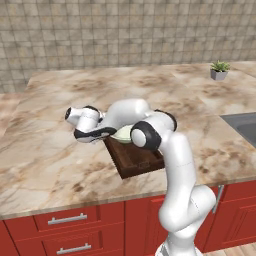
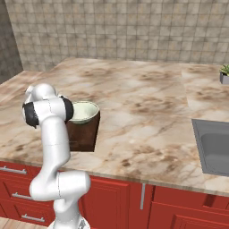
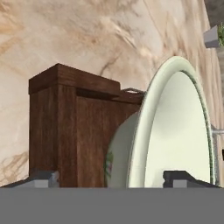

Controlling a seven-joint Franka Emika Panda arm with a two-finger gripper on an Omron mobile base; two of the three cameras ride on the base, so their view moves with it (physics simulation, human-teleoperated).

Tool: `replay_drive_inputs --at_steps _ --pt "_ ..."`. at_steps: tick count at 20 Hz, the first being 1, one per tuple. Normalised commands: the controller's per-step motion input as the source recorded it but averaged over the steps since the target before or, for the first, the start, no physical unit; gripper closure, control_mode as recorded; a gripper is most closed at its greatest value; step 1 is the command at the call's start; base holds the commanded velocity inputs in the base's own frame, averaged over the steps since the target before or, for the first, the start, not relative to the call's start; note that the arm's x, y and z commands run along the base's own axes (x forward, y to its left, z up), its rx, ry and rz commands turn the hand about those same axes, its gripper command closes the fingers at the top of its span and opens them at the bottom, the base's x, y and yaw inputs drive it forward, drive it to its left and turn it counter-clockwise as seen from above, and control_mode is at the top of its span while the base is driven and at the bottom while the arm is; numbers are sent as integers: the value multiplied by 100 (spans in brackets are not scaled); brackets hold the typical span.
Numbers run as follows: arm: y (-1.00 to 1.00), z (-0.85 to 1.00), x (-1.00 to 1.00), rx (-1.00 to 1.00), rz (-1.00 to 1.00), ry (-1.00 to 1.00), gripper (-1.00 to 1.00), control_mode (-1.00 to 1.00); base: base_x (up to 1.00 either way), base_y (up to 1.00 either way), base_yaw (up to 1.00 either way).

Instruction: Place the two vegetables and bowl onto the tray for setting up a vegetable dip station.

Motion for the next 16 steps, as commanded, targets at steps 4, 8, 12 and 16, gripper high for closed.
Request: replay_drive_inputs --at_steps 4,8,12,16 --pt "1 53 0 5 0 3 -100 -100 0 0 0" --pt "0 54 -8 13 0 4 -100 -100 0 0 0" --pt "-2 48 -19 18 -1 10 -100 -100 0 0 0" --pt "-17 42 -60 32 -4 13 -100 -100 0 0 0"
